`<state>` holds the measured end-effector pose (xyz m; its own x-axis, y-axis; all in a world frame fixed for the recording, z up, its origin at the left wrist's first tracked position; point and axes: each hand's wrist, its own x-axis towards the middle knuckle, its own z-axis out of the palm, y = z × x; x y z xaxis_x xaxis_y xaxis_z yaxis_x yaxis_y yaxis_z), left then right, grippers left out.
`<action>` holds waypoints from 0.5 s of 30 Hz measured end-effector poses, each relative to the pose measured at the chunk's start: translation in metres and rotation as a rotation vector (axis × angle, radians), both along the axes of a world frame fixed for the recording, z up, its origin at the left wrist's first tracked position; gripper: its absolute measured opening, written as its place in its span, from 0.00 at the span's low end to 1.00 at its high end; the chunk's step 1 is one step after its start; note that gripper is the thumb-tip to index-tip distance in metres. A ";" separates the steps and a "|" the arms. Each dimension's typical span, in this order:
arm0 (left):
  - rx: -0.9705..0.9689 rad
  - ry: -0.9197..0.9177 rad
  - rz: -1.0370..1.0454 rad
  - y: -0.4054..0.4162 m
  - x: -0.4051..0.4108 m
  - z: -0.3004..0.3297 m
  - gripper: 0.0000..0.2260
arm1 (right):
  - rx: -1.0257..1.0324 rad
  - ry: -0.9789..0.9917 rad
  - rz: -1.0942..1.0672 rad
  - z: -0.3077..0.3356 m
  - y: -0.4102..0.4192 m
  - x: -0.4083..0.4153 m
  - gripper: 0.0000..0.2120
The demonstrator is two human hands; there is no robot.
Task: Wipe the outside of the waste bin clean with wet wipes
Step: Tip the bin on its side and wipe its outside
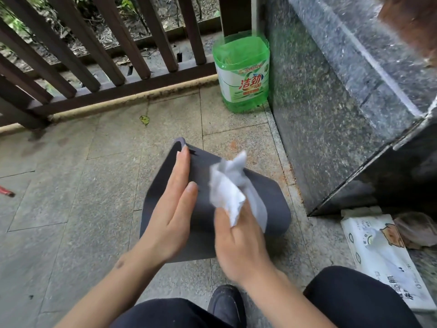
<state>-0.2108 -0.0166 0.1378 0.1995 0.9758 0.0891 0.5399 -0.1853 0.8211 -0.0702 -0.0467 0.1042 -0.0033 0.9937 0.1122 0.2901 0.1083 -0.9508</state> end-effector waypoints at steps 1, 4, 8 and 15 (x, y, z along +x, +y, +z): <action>0.000 -0.001 -0.008 0.001 0.002 0.000 0.27 | 0.036 0.054 0.065 0.010 0.002 -0.005 0.18; -0.006 -0.002 0.022 0.003 0.005 -0.003 0.26 | -0.055 0.272 0.186 0.022 0.011 -0.004 0.19; 0.024 0.074 0.079 0.005 0.008 -0.002 0.27 | -0.174 0.303 0.294 0.015 0.030 0.010 0.19; 0.046 0.095 0.110 0.002 0.012 -0.002 0.27 | -0.181 0.150 0.335 0.002 0.056 0.007 0.21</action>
